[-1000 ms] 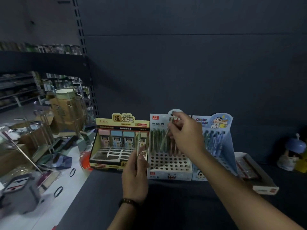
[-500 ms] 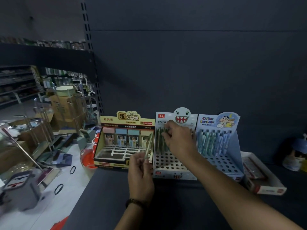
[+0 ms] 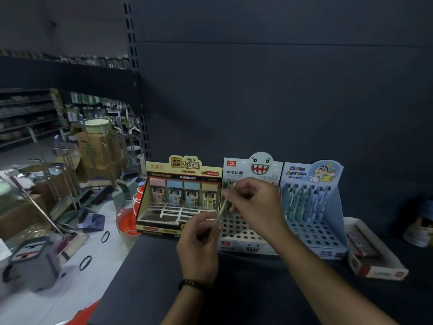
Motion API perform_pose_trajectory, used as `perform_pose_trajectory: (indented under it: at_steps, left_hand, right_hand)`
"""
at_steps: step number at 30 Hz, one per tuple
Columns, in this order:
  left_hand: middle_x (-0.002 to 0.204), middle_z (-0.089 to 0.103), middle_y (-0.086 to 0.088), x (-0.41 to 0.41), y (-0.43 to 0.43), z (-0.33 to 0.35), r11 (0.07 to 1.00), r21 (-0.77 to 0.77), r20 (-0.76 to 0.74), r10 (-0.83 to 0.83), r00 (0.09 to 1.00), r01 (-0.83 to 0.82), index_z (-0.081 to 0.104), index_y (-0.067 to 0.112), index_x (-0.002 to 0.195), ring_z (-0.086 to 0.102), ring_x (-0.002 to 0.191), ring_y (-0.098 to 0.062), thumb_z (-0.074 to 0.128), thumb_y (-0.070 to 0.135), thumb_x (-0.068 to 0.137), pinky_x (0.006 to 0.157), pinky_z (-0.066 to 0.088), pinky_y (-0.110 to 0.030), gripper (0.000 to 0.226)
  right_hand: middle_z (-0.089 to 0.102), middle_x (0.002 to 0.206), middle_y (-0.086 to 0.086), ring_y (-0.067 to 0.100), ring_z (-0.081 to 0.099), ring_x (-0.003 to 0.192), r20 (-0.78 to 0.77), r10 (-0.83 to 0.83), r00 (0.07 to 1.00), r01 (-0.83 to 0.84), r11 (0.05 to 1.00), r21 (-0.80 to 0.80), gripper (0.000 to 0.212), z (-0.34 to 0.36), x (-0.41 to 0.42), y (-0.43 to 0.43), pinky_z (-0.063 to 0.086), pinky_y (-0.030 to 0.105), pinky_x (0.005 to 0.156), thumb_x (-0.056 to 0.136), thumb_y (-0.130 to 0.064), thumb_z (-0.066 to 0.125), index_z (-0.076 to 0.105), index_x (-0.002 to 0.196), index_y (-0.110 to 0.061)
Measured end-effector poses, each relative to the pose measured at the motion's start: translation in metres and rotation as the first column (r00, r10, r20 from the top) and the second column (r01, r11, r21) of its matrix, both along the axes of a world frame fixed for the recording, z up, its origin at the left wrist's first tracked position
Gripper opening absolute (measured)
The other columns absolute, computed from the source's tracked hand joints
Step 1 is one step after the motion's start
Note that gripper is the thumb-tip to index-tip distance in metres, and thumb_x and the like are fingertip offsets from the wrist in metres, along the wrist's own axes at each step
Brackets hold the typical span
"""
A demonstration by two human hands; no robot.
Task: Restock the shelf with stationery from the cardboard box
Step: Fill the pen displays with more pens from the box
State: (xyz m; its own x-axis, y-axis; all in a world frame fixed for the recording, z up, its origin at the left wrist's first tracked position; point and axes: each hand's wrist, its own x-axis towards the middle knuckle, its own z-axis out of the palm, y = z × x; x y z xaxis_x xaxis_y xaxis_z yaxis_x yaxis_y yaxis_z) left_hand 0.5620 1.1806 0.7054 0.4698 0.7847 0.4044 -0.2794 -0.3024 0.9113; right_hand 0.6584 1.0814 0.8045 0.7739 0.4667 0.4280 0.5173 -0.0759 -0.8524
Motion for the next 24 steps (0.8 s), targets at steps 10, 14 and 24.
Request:
perform_pose_trajectory:
  at_steps: [10,14,24]
  left_hand:
    - [0.107,0.063,0.017,0.005,0.006,-0.012,0.966,0.258,-0.258,0.089,0.962,-0.02,0.063,0.04,0.104,0.062,0.094,0.007,0.093,0.019,0.079,0.075,0.052,-0.008,0.044]
    - [0.102,0.068,0.016,0.007,0.008,-0.017,0.96,0.281,-0.304,0.084,0.949,0.005,0.071,0.033,0.103,0.065,0.092,0.007,0.09,0.019,0.083,0.077,0.055,-0.01,0.031]
    - [0.093,0.07,0.016,0.007,0.011,-0.019,0.946,0.325,-0.302,0.095,0.949,0.008,0.069,0.032,0.093,0.065,0.088,0.002,0.09,0.019,0.082,0.074,0.056,-0.018,0.027]
  right_hand:
    - [0.073,0.078,-0.008,0.009,0.072,0.068,0.234,-0.209,0.95,0.226,0.973,-0.048,0.018,0.014,0.021,-0.002,0.063,0.044,0.067,0.097,-0.024,0.077,0.068,0.113,-0.025]
    - [0.073,0.081,-0.012,0.006,0.07,0.072,0.371,-0.199,0.907,0.26,0.958,-0.122,0.01,0.005,0.023,0.01,0.063,0.037,0.072,0.097,-0.024,0.076,0.071,0.106,-0.024]
    - [0.078,0.117,-0.003,0.009,0.073,0.092,0.346,-0.041,0.937,0.184,0.901,-0.393,0.03,-0.01,0.017,0.028,0.057,0.024,0.091,0.103,-0.028,0.068,0.07,0.133,-0.024]
